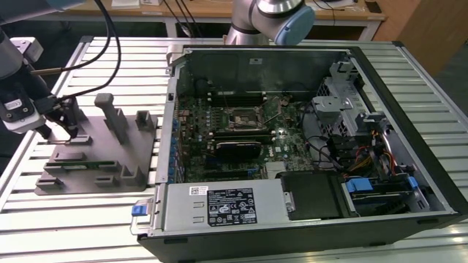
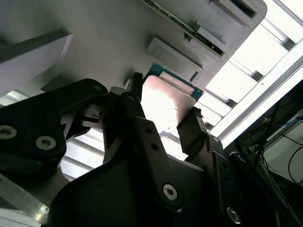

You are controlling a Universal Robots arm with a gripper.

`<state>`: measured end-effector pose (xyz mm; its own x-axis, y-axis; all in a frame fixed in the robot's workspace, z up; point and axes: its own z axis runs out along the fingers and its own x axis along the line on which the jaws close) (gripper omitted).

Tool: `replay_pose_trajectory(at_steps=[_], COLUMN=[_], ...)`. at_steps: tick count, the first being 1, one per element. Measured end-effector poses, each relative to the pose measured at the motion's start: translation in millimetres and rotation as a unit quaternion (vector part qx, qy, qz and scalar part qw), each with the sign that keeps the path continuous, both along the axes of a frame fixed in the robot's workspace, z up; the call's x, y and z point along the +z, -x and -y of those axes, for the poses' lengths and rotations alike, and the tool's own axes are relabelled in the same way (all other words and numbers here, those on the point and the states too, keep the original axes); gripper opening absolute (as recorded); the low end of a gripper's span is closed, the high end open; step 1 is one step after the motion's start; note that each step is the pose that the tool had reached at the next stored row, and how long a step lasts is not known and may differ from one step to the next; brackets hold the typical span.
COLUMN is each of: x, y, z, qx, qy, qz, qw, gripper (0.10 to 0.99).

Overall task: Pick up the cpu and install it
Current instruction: 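Pick up the cpu and move it towards the insertion slot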

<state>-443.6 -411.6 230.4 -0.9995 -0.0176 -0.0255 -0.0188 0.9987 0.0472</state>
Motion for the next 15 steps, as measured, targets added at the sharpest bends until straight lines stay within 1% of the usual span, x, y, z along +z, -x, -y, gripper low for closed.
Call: replay_pose_trajectory(at_steps=[15], x=[19.7], y=[0.0], z=[0.0], qx=[0.0], qy=[-0.002], qz=[0.0005], qw=[1.0], gripper=[0.541])
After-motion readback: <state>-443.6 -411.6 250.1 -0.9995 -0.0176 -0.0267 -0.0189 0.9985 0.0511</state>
